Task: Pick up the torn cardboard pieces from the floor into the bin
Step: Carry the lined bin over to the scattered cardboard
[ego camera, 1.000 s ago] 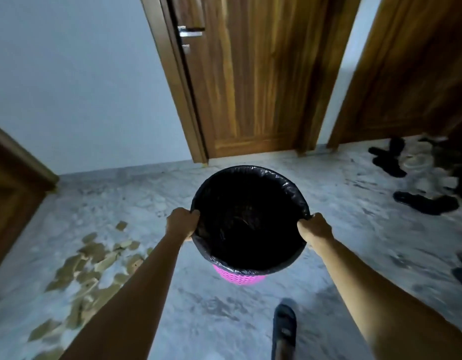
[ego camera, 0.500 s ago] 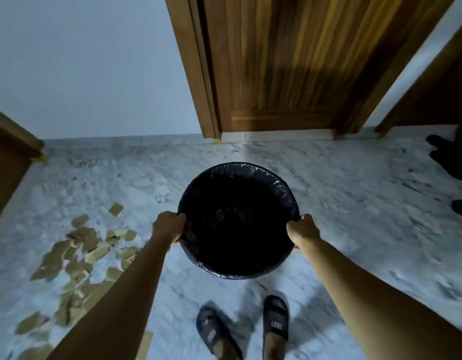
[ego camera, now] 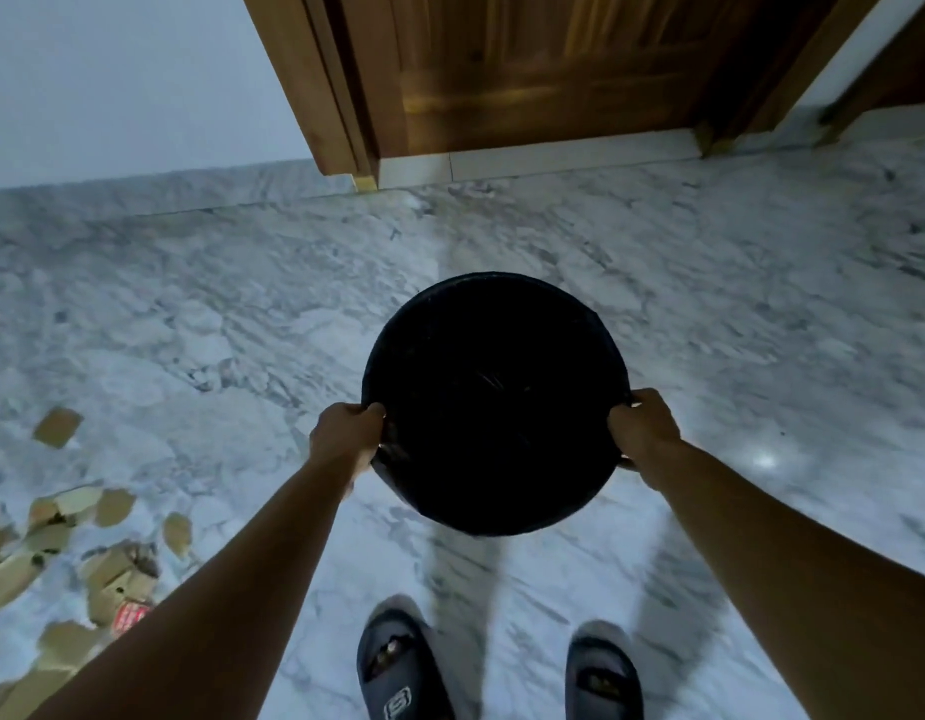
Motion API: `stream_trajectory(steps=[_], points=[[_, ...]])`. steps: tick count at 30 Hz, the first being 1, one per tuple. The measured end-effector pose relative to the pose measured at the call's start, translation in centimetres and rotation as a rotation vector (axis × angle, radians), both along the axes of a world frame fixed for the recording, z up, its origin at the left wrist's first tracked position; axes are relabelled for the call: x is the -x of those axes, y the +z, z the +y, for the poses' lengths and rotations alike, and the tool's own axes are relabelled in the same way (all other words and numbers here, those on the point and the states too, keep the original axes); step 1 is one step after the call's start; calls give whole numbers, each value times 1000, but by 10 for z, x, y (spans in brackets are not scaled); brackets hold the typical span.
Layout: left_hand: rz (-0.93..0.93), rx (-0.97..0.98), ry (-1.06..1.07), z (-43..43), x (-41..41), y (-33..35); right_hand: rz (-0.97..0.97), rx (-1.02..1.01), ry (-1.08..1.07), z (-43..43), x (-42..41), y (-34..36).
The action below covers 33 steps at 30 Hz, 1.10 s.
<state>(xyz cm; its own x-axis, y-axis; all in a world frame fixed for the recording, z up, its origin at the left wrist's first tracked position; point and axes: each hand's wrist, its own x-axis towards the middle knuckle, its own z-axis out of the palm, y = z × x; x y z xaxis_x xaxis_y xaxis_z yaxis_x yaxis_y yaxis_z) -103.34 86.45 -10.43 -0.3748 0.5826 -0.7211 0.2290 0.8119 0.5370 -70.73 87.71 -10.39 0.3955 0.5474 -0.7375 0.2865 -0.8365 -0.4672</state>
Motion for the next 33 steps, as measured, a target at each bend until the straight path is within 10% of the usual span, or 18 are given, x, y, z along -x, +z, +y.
stream_trajectory(steps=[10, 21, 33], points=[[109, -4, -6, -5, -17, 19, -207, -31, 262, -11, 17, 12], [209, -189, 133, -112, 22, 303, -137, -326, 1217, -44, 126, 301], [441, -212, 510, -411, 98, 506, -88, -636, 1922, -256, 295, 521]])
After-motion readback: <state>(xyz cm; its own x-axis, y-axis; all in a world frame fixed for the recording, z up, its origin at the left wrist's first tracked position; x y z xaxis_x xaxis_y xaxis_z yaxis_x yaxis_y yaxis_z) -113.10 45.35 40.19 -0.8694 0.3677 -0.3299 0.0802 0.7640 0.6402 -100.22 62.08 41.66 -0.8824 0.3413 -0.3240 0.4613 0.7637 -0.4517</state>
